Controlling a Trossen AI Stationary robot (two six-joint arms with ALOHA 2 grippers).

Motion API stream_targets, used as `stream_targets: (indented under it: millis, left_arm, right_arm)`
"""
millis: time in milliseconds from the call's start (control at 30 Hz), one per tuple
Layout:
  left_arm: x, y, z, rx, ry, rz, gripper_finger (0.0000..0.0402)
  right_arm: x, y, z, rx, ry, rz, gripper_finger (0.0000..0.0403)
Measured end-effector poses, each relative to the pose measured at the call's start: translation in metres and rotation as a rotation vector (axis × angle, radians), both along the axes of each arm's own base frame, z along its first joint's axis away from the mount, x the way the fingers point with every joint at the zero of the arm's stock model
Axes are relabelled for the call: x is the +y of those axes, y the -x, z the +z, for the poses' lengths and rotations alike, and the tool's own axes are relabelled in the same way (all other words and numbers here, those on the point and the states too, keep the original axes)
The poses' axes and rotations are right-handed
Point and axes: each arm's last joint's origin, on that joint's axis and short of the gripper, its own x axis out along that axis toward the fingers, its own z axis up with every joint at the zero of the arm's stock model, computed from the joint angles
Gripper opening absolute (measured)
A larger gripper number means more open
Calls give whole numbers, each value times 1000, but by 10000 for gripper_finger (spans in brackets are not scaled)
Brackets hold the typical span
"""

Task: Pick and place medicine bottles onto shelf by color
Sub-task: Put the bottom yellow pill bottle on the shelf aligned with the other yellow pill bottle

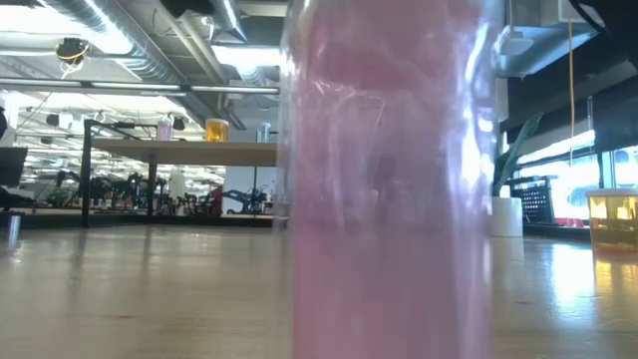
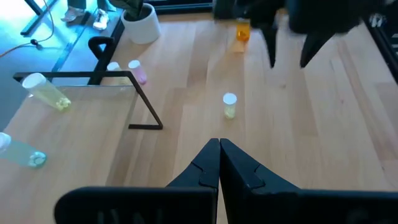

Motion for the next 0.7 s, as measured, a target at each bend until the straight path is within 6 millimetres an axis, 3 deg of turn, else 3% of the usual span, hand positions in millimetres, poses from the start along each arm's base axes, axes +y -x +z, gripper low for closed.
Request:
stream_targets:
  millis: [433,700]
  left_arm:
    - [0,2,1,-6,-1,0,0]
    - [0,2,1,-6,-1,0,0]
  right_arm:
    - [-29,-4,-8,52,-5,-23,156]
    - [-30,-9,-18,69,58,79,205]
